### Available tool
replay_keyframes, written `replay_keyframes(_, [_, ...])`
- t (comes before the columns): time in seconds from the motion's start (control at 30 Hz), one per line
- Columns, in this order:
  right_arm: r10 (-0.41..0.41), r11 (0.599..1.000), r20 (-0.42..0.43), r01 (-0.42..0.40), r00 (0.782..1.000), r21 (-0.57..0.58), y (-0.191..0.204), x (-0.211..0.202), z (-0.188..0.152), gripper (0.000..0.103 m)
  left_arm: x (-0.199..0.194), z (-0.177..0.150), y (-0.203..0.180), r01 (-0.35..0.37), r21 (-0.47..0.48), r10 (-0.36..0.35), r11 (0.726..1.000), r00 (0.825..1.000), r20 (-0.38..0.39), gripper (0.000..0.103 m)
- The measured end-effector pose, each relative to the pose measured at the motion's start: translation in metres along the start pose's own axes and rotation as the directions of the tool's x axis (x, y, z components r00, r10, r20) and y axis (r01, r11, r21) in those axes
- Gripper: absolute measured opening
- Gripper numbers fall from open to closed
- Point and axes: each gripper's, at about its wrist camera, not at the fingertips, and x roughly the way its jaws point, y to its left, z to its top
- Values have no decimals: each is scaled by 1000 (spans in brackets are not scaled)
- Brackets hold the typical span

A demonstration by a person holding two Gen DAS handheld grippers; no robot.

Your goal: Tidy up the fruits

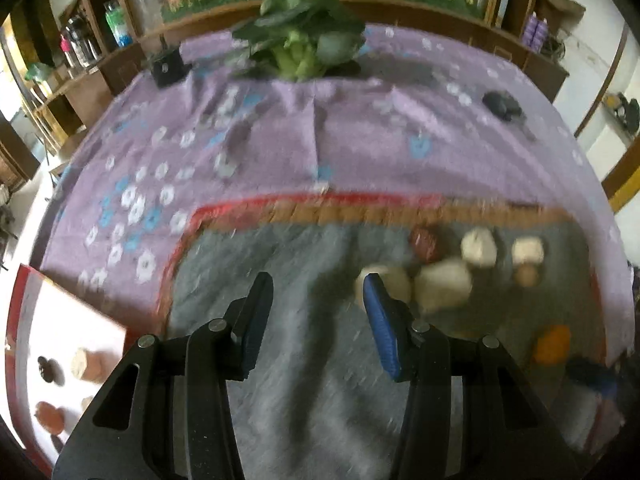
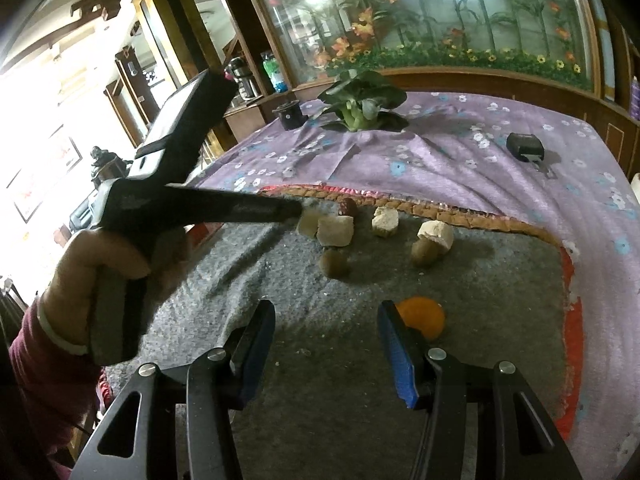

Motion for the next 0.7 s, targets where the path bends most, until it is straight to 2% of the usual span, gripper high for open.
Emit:
replay_keyframes(0.1, [12, 1000, 8, -12, 1000, -3, 1, 0, 1, 52, -3, -8, 9, 41, -28, -42, 999, 999, -11, 46])
replay_keyframes(0.2, [7, 1000, 5, -7, 1000, -13, 4, 0, 1, 52, -10, -15, 9, 48, 0, -48, 999, 999, 12, 47])
replay_keyframes(0.3, [9, 1000, 5, -9, 1000, -17, 5, 1, 1, 52, -16, -17, 6, 103, 29, -104, 994, 994, 28, 46])
replay_keyframes(0.4, [10, 1000, 3, -10, 1000, -16, 4, 2, 2, 52, -19, -13, 2, 108, 44, -111, 993, 992, 62, 46])
replay_keyframes(0.5, [6, 1000, 0, -6, 1000, -21, 5, 2, 2, 52, -14, -11, -2, 159, 20, -160, 987, 985, 59, 46])
replay_keyframes(0.6, [8, 1000, -2, -8, 1000, -19, 5, 3, 2, 52, -5, -7, -4, 166, -2, -166, 986, 985, 53, 46])
replay_keyframes(0.7, [8, 1000, -9, -8, 1000, -17, 5, 5, 2, 53, 1, -1, -2, 204, -54, -202, 977, 978, 51, 46])
